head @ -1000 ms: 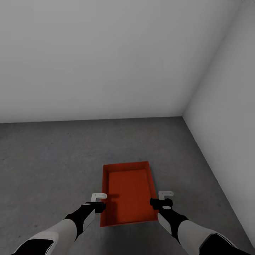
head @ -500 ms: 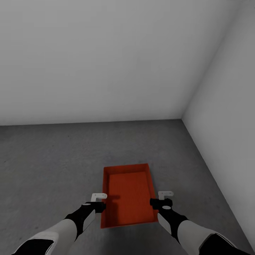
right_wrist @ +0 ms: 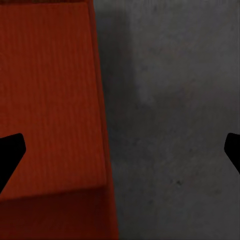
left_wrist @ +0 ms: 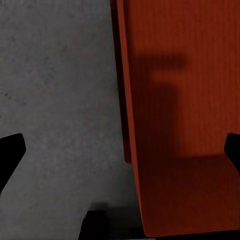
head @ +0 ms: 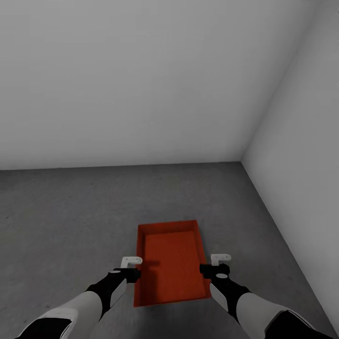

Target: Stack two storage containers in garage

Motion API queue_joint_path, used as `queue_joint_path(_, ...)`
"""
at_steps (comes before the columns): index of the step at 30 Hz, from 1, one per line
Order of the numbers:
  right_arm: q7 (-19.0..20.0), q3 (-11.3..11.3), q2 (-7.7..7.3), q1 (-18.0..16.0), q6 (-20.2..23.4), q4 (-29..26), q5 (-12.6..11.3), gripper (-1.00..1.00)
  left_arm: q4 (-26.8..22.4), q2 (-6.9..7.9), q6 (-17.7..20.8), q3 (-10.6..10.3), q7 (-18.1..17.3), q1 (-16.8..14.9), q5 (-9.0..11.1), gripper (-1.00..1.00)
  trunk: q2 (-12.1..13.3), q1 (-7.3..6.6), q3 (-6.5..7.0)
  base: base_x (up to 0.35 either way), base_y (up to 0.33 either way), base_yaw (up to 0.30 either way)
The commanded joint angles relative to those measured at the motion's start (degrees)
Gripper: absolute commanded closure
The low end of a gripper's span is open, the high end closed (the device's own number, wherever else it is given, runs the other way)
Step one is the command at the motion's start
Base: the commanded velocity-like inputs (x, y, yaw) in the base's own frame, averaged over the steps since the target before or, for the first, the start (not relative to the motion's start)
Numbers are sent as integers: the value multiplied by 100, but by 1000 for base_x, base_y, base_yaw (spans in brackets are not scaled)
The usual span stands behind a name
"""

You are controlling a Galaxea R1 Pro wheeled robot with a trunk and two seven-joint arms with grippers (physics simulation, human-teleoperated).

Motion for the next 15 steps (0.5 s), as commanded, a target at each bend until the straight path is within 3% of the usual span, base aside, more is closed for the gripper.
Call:
queue_joint_path(1, -20, 48, 1, -3, -23, 4, -61, -100, -13, 0, 34, -12, 21, 0, 4, -100, -3, 0, 5, -16, 0, 0)
queue_joint_path(11, -15, 46, 0, -3, -23, 4, -61, -100, -39, 1, 33, -12, 33, 0, 9, -100, -3, 0, 78, -247, 0, 0)
queue_joint_path(15, -17, 47, 0, -3, -23, 4, -61, -100, -33, 2, 31, -14, 26, 0, 5, -100, -3, 0, 82, -94, 0, 0)
